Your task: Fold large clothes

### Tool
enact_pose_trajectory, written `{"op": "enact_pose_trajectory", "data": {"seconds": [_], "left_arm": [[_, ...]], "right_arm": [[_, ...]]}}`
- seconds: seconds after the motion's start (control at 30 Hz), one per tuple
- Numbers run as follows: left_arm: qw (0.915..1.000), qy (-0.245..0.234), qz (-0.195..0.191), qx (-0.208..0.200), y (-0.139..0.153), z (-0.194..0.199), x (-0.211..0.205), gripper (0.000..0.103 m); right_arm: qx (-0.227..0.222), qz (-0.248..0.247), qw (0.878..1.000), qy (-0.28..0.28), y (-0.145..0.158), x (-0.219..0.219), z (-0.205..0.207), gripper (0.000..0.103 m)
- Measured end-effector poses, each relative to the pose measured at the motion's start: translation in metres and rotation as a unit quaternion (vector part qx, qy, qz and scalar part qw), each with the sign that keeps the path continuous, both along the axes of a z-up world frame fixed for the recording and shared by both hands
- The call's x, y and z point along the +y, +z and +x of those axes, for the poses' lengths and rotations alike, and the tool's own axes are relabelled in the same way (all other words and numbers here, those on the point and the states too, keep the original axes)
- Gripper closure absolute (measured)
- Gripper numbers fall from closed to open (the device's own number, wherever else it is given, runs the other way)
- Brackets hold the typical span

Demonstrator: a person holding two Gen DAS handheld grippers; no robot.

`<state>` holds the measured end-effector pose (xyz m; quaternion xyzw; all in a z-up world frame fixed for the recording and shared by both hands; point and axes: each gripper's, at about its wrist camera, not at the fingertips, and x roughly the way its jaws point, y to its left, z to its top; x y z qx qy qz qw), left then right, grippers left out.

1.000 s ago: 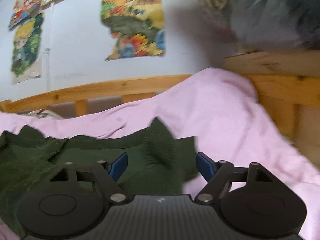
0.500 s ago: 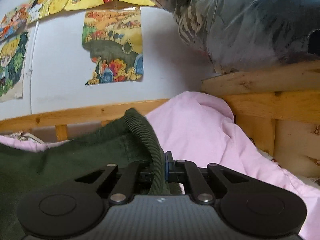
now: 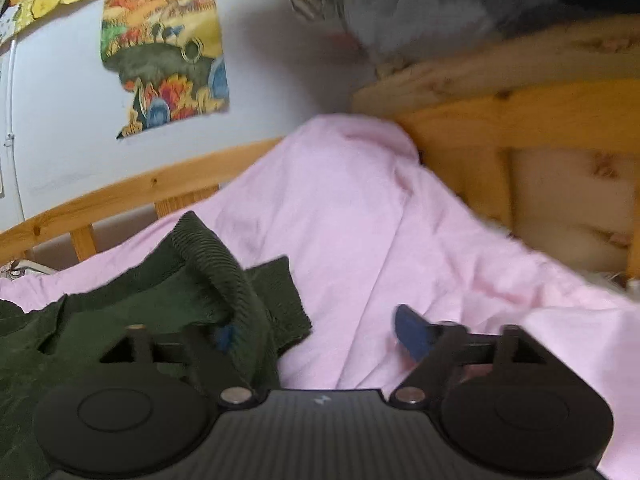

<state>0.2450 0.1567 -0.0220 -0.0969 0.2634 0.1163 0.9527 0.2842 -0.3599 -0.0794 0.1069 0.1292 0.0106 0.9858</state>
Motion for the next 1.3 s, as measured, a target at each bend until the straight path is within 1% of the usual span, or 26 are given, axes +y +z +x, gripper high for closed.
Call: {"op": "enact_pose_trajectory", "data": {"seconds": [0.1,0.2,0.27,0.3,0.33,0.37,0.4,0.47,0.5,0.53,0.63,0.7,0.8,0.83,0.87,0.9,0.97,1.0,1.03,1.07,1.1,1.13,1.17,1.2,1.23,1.3], "left_arm": [[0.9995,-0.006,-0.025,-0.02,0.002,-0.038,-0.007,0.021],[0.9993,-0.019,-0.032,0.001,-0.012,-0.07,-0.013,0.017],[0.9989,-0.029,-0.029,0.023,-0.024,-0.083,-0.017,0.021],[0.9987,-0.032,-0.02,0.036,-0.03,-0.088,-0.019,0.032],[0.9981,-0.033,-0.012,0.05,-0.035,-0.09,-0.021,0.05],[0.9974,-0.039,-0.013,0.059,-0.038,-0.091,-0.021,0.058],[0.997,-0.047,-0.022,0.058,-0.04,-0.092,-0.019,0.069],[0.9967,-0.053,-0.024,0.056,-0.038,-0.09,-0.018,0.079],[0.9967,-0.055,-0.021,0.056,-0.035,-0.088,-0.019,0.084],[0.9971,-0.054,-0.02,0.05,-0.032,-0.09,-0.019,0.089],[0.9986,-0.028,-0.042,0.017,-0.015,-0.097,-0.017,0.092],[0.999,-0.022,-0.036,0.013,-0.013,-0.1,-0.018,0.092],[0.9983,-0.017,-0.033,0.046,-0.031,-0.098,-0.014,0.094],[0.998,-0.009,-0.037,0.051,-0.037,-0.1,-0.01,0.103],[0.9974,0.033,-0.014,0.063,-0.041,-0.101,-0.007,0.103],[0.9945,0.074,-0.01,0.074,-0.046,-0.1,0.007,0.103],[0.9861,0.12,-0.091,0.07,-0.052,-0.109,0.046,0.103],[0.9833,0.115,-0.13,0.056,-0.051,-0.116,0.056,0.103],[0.9839,0.11,-0.134,0.042,-0.047,-0.122,0.056,0.103],[0.9868,0.102,-0.121,0.032,-0.042,-0.126,0.051,0.099],[0.9893,0.09,-0.111,0.027,-0.039,-0.127,0.045,0.084],[0.9906,0.081,-0.107,0.027,-0.039,-0.128,0.04,0.073],[0.9913,0.074,-0.106,0.027,-0.038,-0.128,0.033,0.066],[0.9915,0.066,-0.109,0.027,-0.038,-0.128,0.028,0.051],[0.9912,0.057,-0.117,0.025,-0.038,-0.128,0.023,0.033],[0.9885,0.042,-0.144,0.015,-0.037,-0.128,0.014,0.017]], "right_arm": [[0.006,0.008,1.0,0.022,0.005,0.004,-0.02,0.003],[0.059,0.016,0.998,0.035,0.005,0.011,-0.039,0.003],[0.089,0.018,0.994,0.052,0.002,0.013,-0.049,0.007],[0.102,0.011,0.993,0.055,0.001,0.015,-0.052,0.014],[0.115,0.001,0.992,0.054,0.0,0.017,-0.053,0.021],[0.126,-0.007,0.991,0.051,-0.003,0.019,-0.054,0.039],[0.134,-0.005,0.989,0.055,-0.005,0.019,-0.052,0.059],[0.138,0.018,0.988,0.07,-0.007,0.016,-0.049,0.087],[0.132,0.033,0.988,0.069,-0.005,0.014,-0.05,0.097],[0.115,0.036,0.991,0.059,0.0,0.011,-0.053,0.097],[0.063,0.015,0.997,0.04,0.018,0.008,-0.065,0.099],[0.079,0.007,0.996,0.039,0.013,0.01,-0.06,0.099],[0.122,0.017,0.992,0.032,-0.002,0.009,-0.049,0.099],[0.126,0.016,0.992,0.028,-0.003,0.008,-0.048,0.099],[0.128,0.013,0.991,0.026,-0.003,0.009,-0.047,0.099],[0.128,0.011,0.991,0.026,-0.002,0.01,-0.047,0.098],[0.127,-0.011,0.991,0.037,-0.001,0.017,-0.048,0.096],[0.121,-0.015,0.992,0.037,0.0,0.019,-0.05,0.092],[0.118,-0.014,0.992,0.038,0.001,0.021,-0.05,0.091],[0.115,-0.015,0.993,0.038,0.002,0.022,-0.052,0.087],[0.105,-0.02,0.994,0.035,0.004,0.024,-0.054,0.076],[0.097,-0.027,0.994,0.031,0.005,0.025,-0.055,0.066],[0.085,-0.035,0.995,0.028,0.007,0.027,-0.057,0.047],[0.072,-0.043,0.996,0.022,0.008,0.03,-0.06,0.031],[0.051,-0.058,0.997,0.011,0.01,0.033,-0.064,0.025],[0.008,-0.088,0.996,0.006,0.014,0.044,-0.071,0.005]]}}
